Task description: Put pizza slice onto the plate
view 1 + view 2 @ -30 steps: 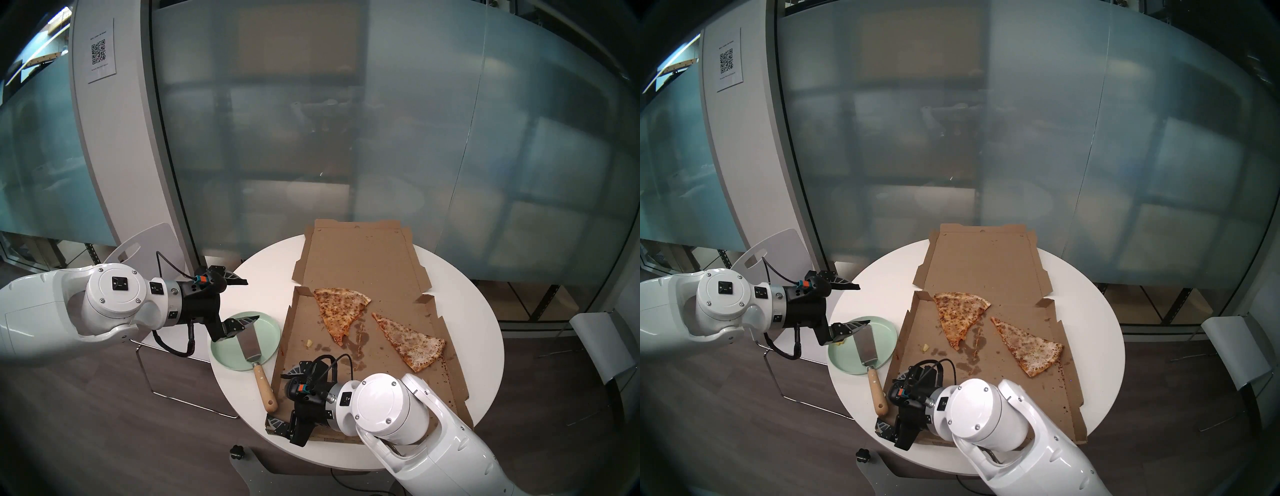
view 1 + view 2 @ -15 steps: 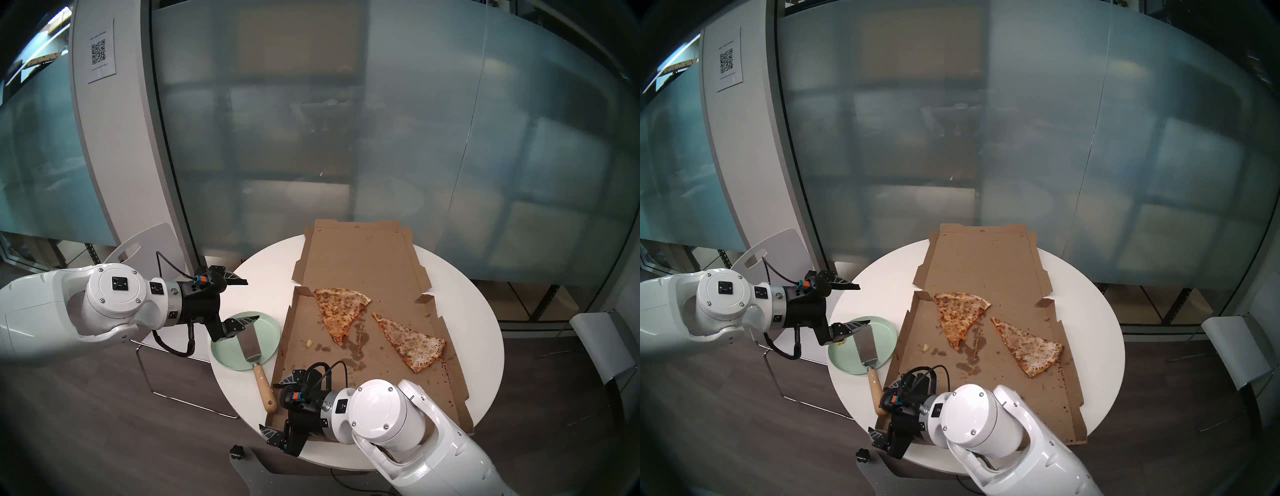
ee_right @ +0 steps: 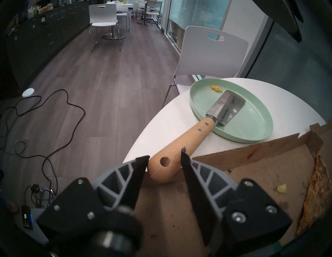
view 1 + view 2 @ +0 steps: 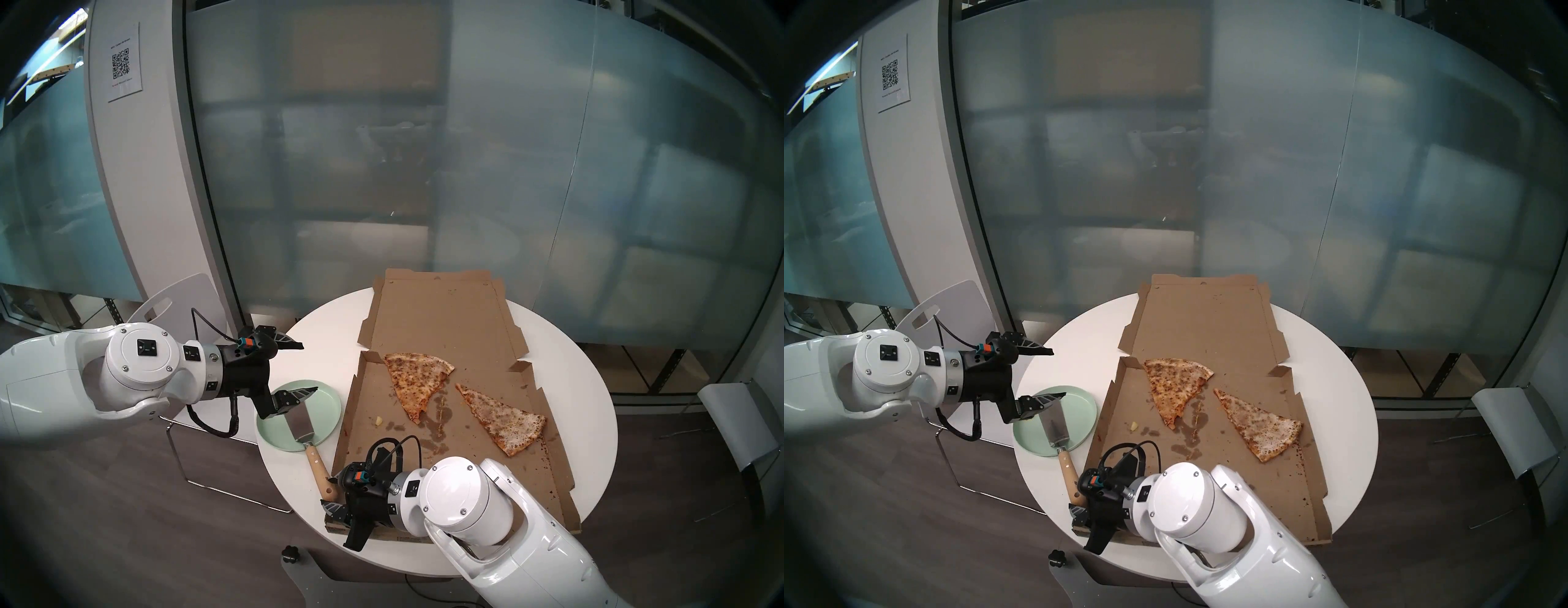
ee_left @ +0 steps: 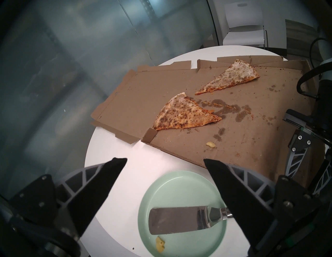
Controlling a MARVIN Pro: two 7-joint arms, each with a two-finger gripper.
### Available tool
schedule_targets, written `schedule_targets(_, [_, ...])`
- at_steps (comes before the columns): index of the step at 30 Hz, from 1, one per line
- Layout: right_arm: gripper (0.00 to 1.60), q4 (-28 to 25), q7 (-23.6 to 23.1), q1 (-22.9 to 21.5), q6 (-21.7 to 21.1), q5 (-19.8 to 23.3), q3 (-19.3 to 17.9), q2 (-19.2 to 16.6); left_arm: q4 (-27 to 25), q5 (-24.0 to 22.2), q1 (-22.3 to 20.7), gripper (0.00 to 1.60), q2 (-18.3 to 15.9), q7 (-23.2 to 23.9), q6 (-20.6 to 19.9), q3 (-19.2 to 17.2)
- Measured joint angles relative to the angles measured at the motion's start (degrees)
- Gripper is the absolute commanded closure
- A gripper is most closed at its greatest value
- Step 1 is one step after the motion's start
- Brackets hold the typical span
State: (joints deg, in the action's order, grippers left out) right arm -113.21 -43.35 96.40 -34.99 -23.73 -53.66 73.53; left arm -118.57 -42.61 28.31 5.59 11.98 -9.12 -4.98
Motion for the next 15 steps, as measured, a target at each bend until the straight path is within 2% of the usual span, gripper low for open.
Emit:
schedule_targets(5, [0.01, 0.24, -0.01, -0.43, -0.06, 0.17, -0.47, 0.04, 0.00, 0.00, 0.00, 0.00, 0.00, 0.00, 0.00, 0.00])
schedule_targets(9, [0.13, 0.36, -0.12, -0.59, 0.12, 0.31, -0.59, 0.05, 0.00, 0.00, 0.00, 0.00, 0.00, 0.00, 0.00, 0.00])
schedule_targets(15, [0.21, 0.49, -0.13, -0.67, 0.48, 0.56, -0.60, 0.20, 0.00, 0.00, 0.00, 0.00, 0.00, 0.00, 0.00, 0.01])
